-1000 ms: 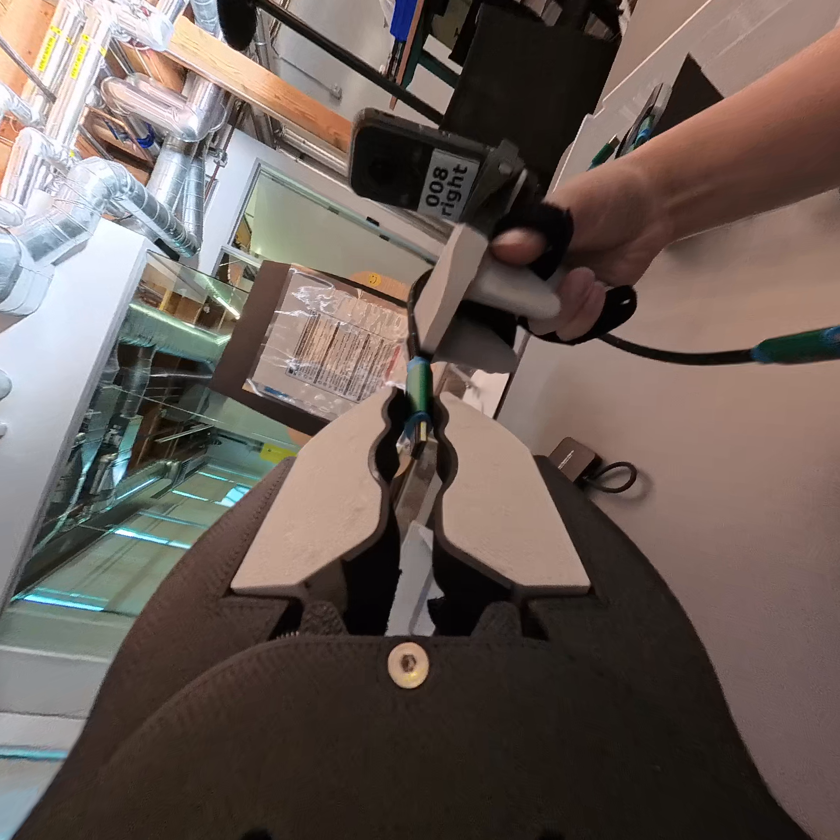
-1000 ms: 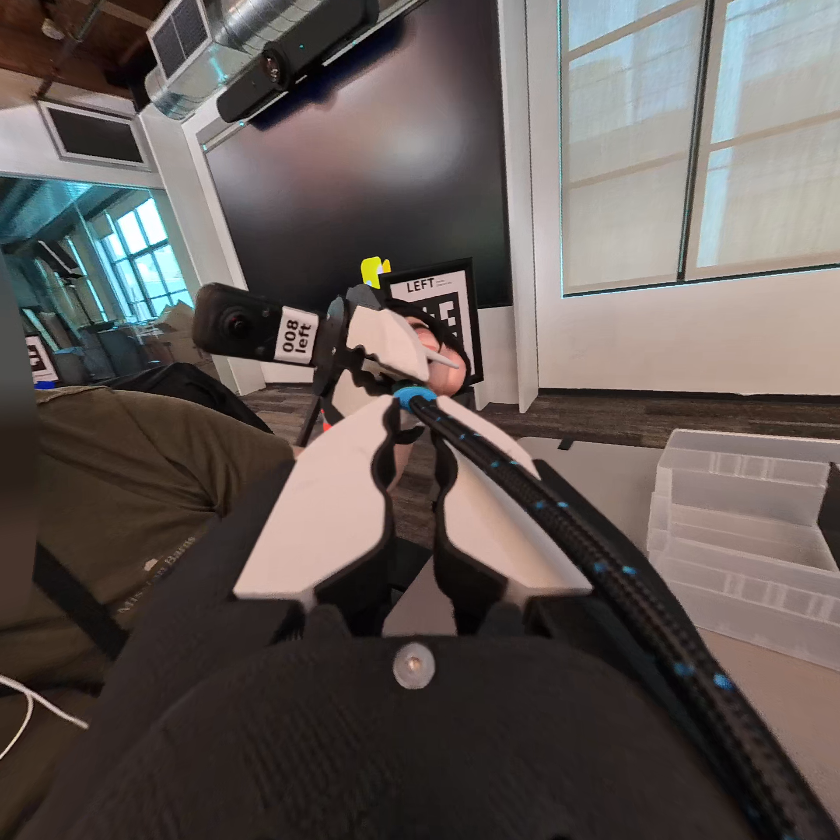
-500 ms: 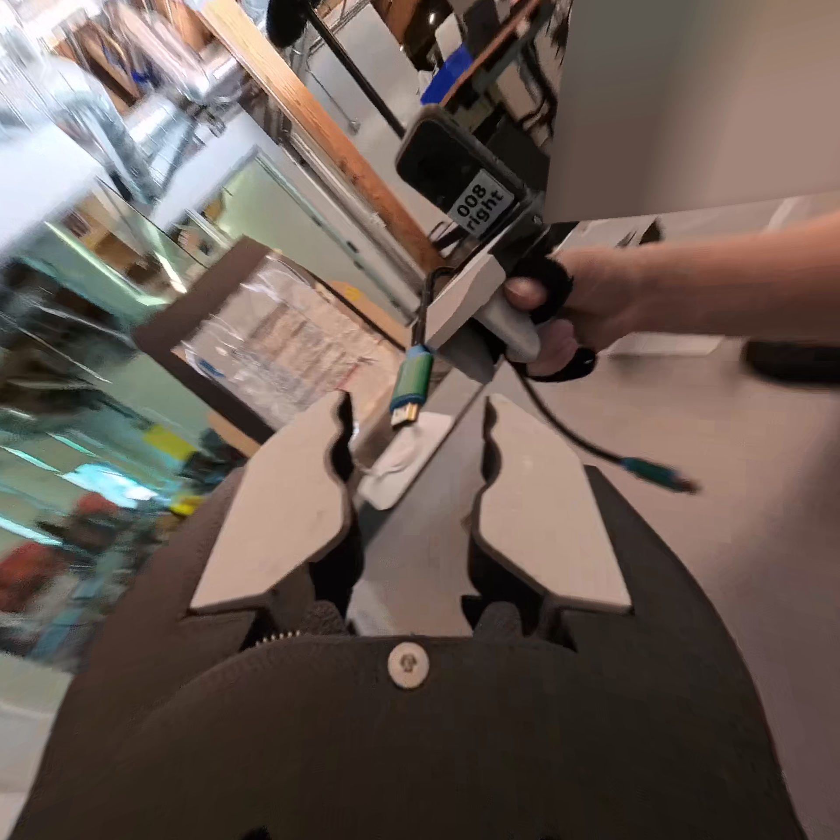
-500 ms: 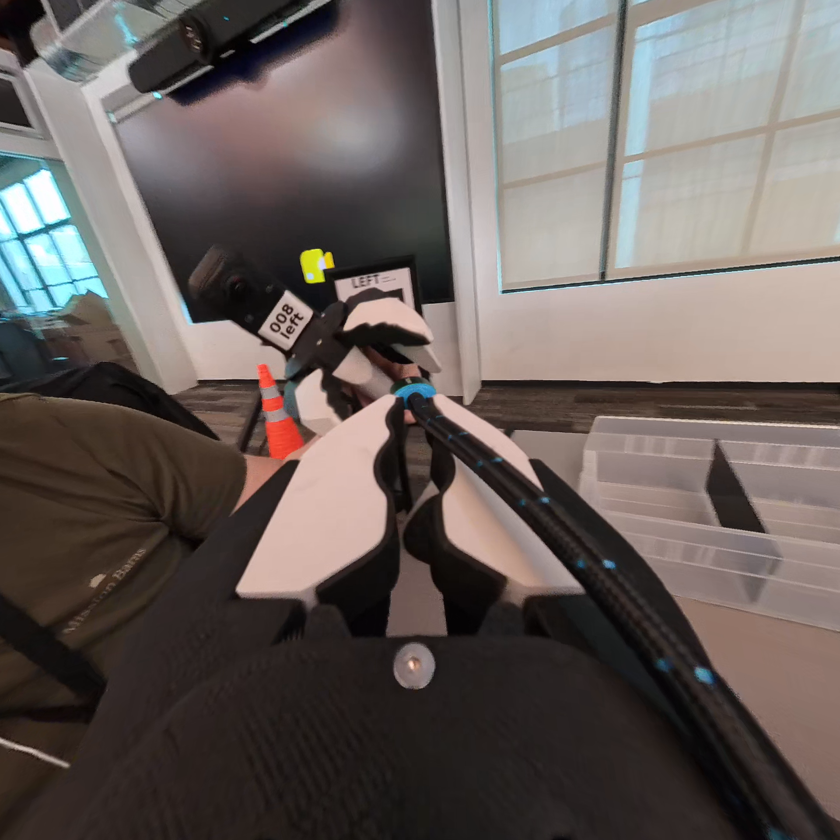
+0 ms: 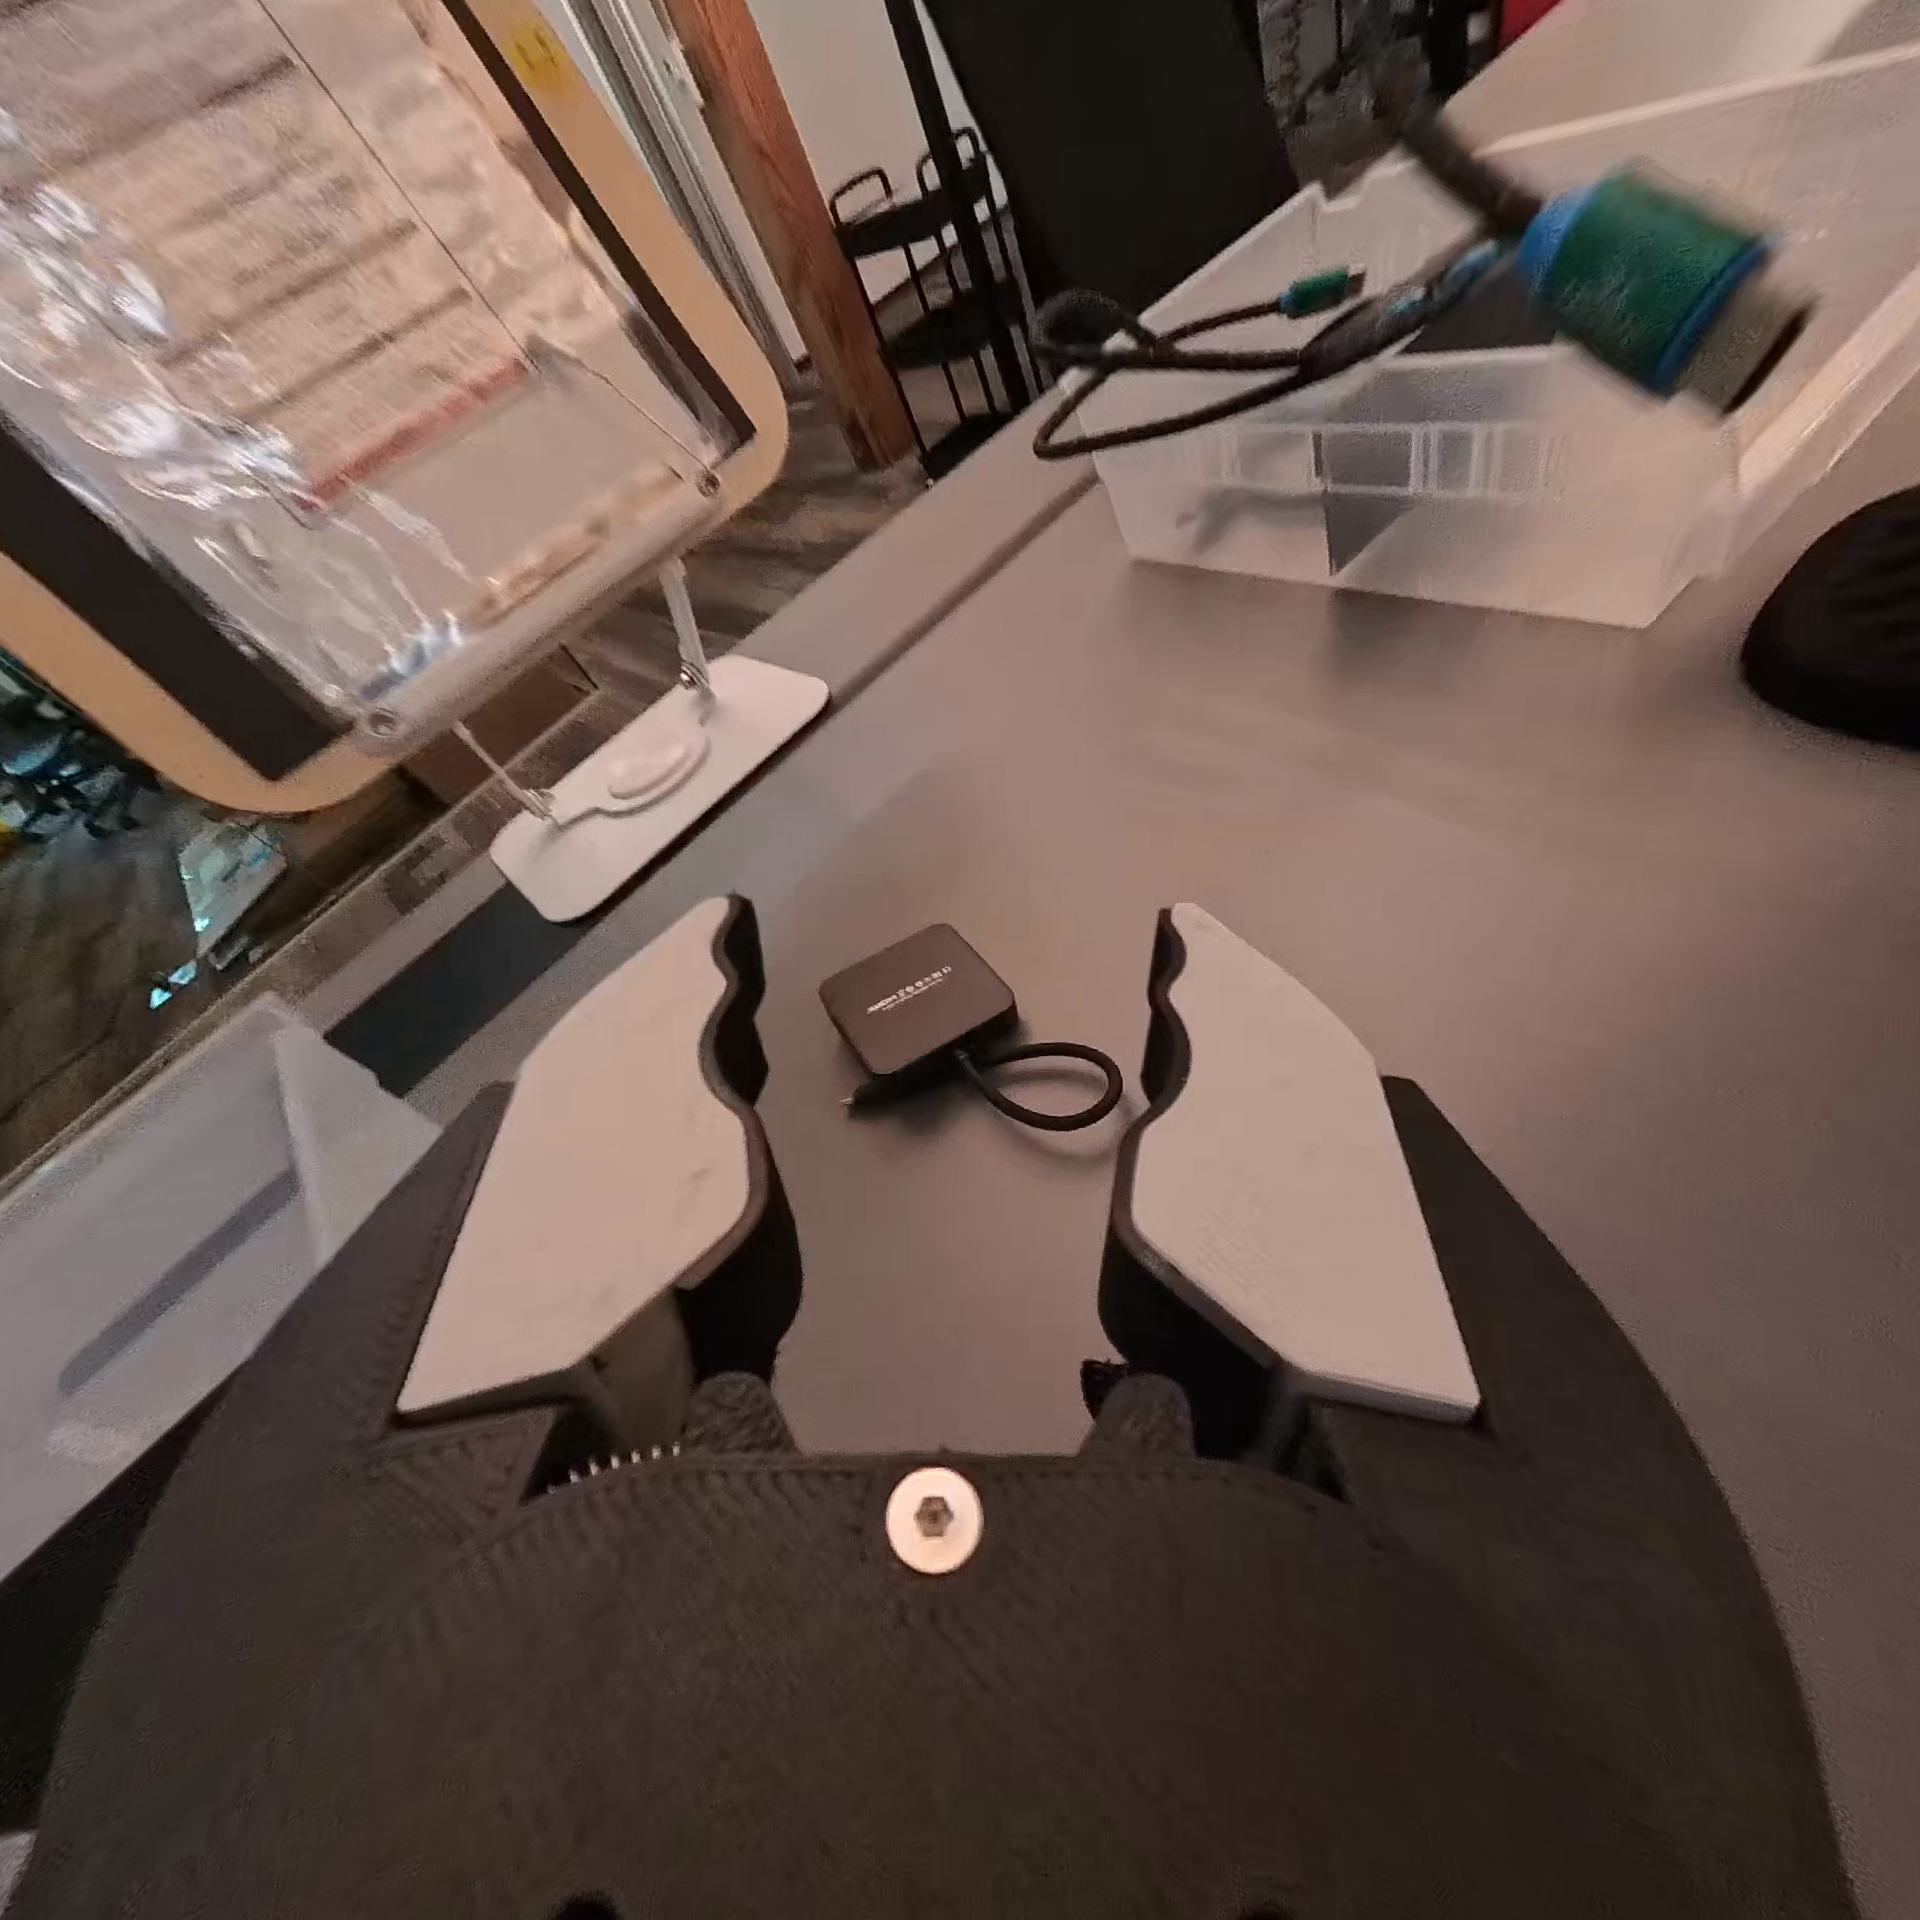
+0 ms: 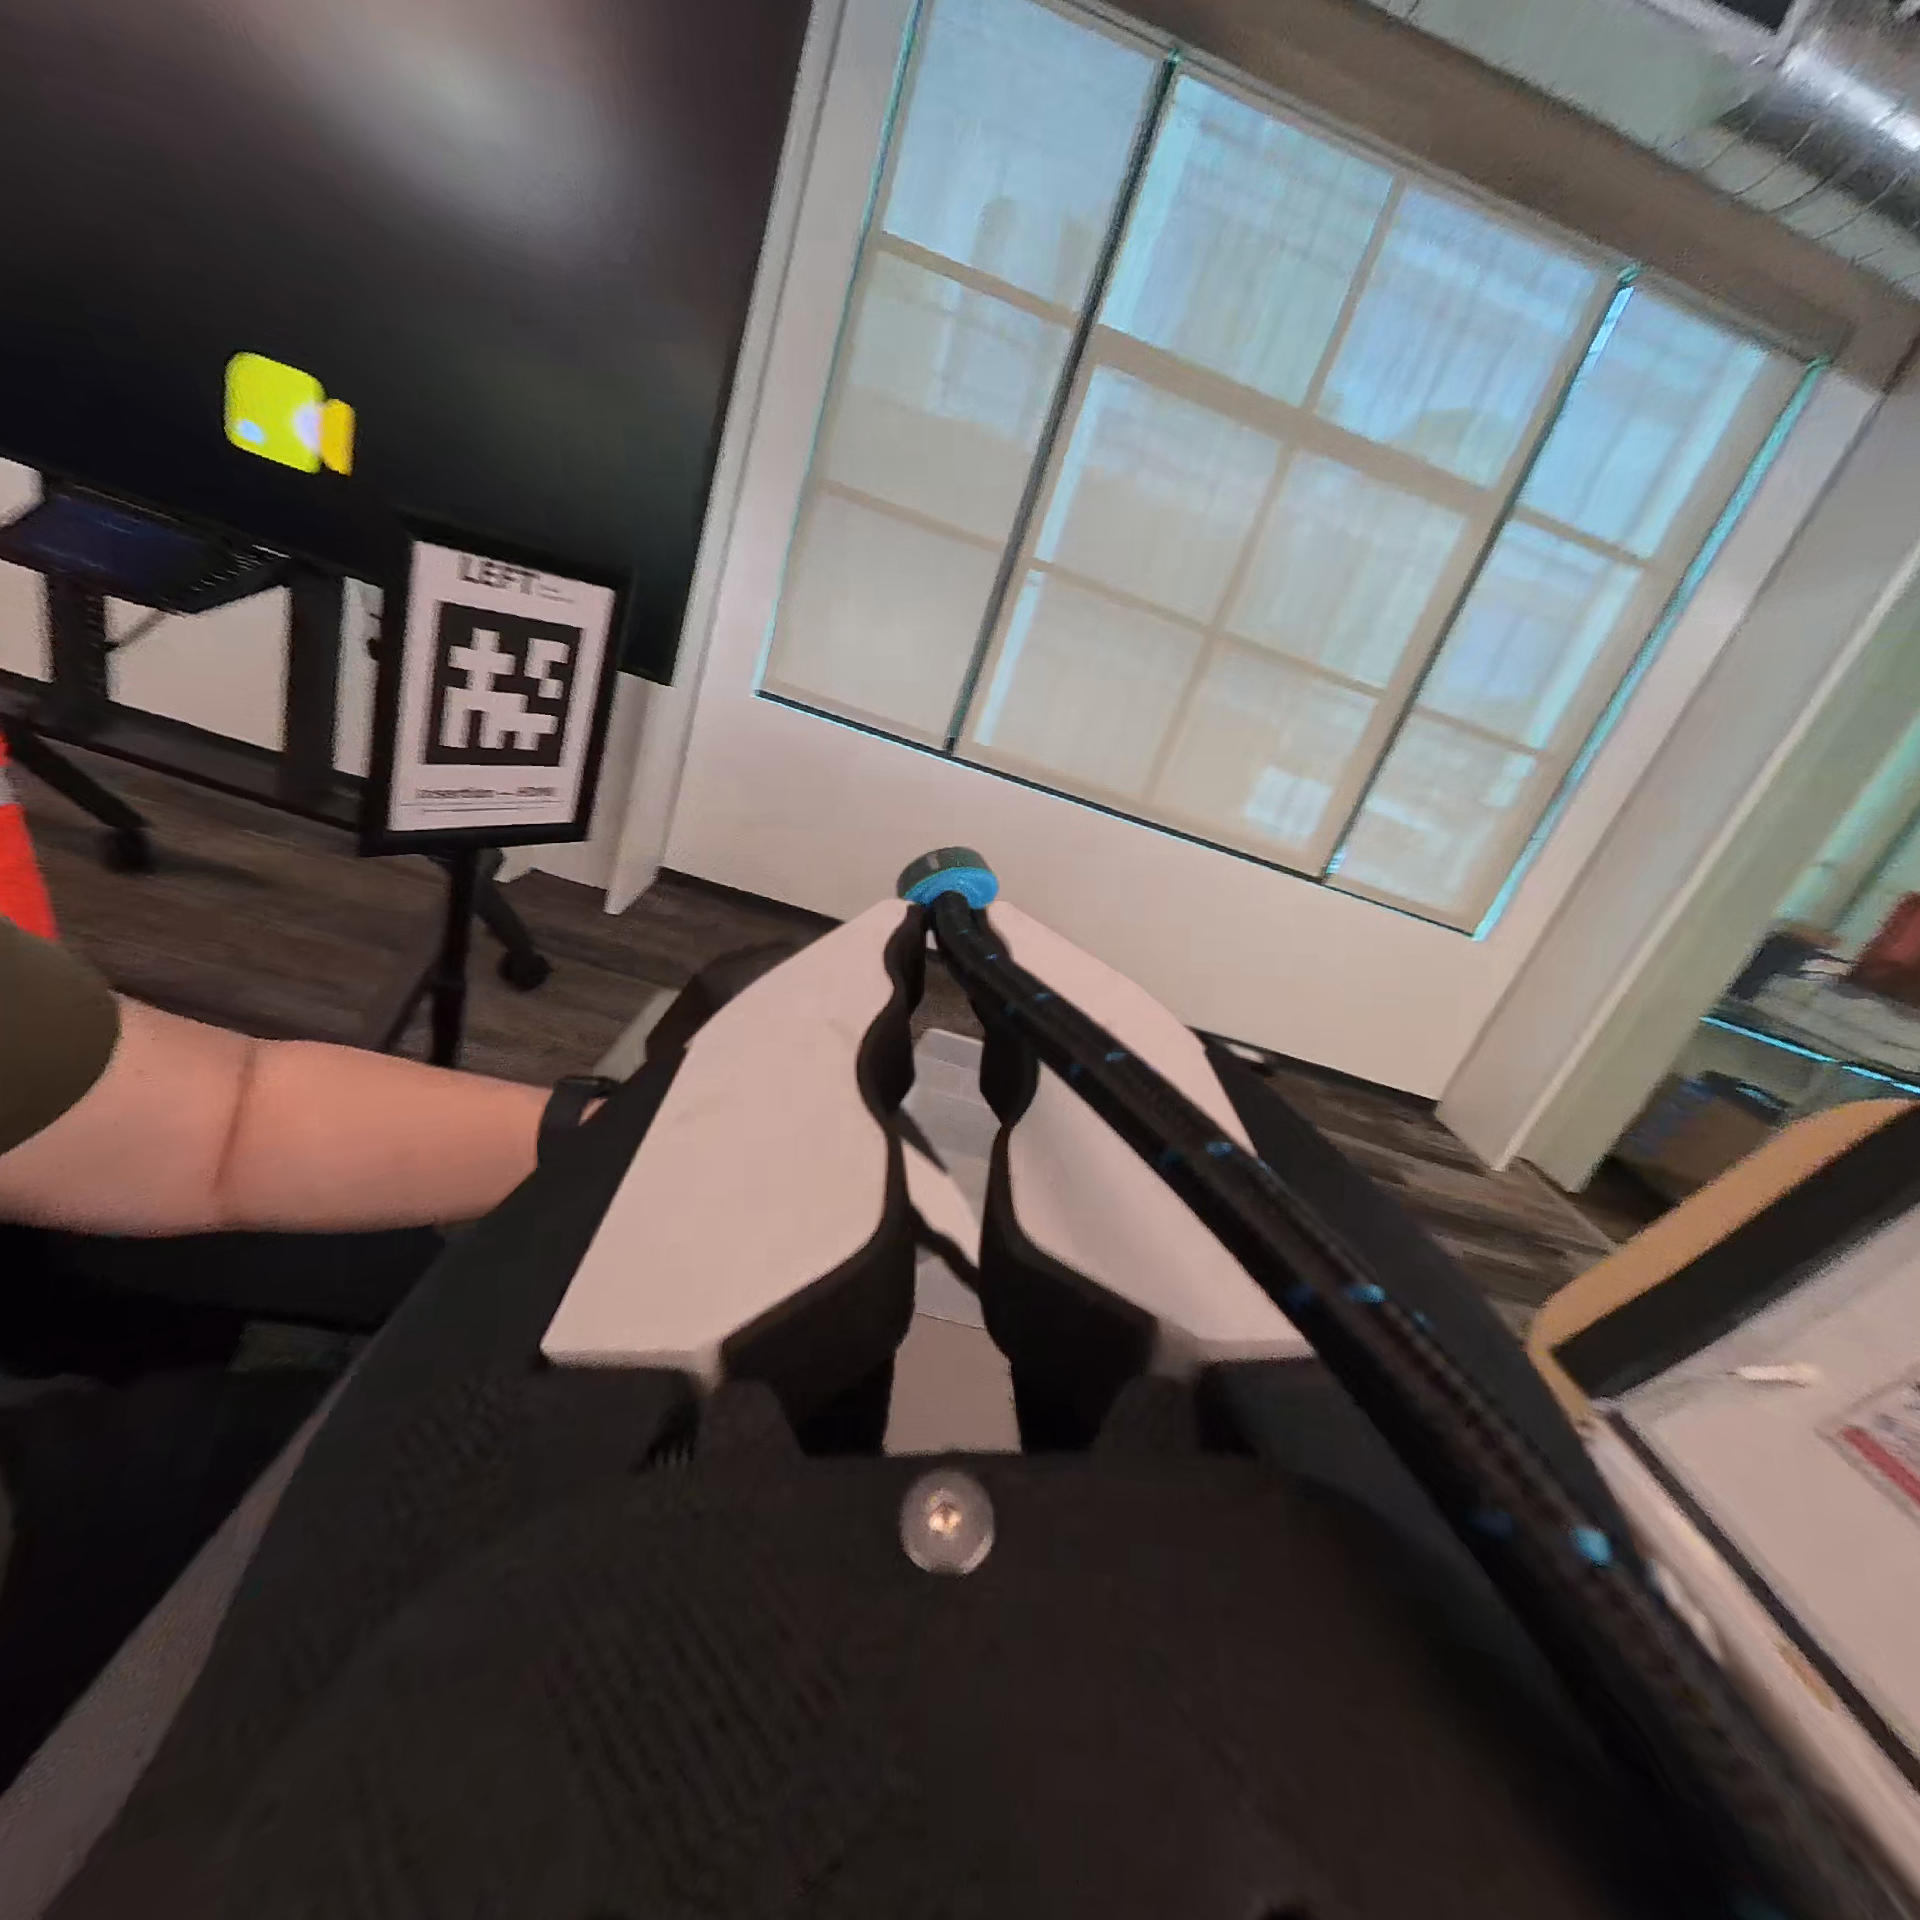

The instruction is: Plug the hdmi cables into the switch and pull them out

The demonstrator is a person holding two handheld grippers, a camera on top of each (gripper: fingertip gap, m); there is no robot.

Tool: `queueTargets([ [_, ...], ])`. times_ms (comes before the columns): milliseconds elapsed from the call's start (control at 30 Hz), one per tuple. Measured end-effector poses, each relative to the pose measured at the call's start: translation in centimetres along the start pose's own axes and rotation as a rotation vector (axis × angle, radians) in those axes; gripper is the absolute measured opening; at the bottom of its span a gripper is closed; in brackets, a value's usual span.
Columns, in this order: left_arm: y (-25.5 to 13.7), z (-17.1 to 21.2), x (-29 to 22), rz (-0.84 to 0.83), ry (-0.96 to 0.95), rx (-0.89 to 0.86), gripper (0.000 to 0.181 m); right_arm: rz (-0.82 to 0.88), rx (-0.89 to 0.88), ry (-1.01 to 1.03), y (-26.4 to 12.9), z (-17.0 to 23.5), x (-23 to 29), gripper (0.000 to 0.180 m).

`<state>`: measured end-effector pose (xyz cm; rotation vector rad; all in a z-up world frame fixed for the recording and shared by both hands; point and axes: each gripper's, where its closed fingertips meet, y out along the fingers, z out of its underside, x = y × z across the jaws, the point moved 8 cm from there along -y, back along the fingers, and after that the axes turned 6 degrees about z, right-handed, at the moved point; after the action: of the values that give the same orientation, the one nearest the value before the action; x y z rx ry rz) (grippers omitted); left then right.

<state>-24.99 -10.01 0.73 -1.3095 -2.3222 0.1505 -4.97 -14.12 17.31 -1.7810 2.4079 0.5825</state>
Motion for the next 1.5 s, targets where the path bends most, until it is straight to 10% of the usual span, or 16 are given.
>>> queueTargets([
  [500,12.0,6.9,2.0,-0.277,-0.378,0.491,0.099,0.305,0.073,-0.244,-2.0,-1.2,-1.1,0.008],
  [933,11.4,6.2,4.7,-0.287,-0.494,0.561,0.060,0.347,0.099,-0.282,-2.5,-1.4,-1.3,0.008],
  [1233,13.7,6.4,4.6,-0.250,-0.538,0.679,0.090,0.346,0.111,-0.284,-2.5,-1.4,-1.4,0.008],
  [1500,14.4,7.1,5.2,-0.205,-0.535,0.706,0.067,0.355,0.125,-0.289,-2.7,-1.3,-1.7,0.008],
])
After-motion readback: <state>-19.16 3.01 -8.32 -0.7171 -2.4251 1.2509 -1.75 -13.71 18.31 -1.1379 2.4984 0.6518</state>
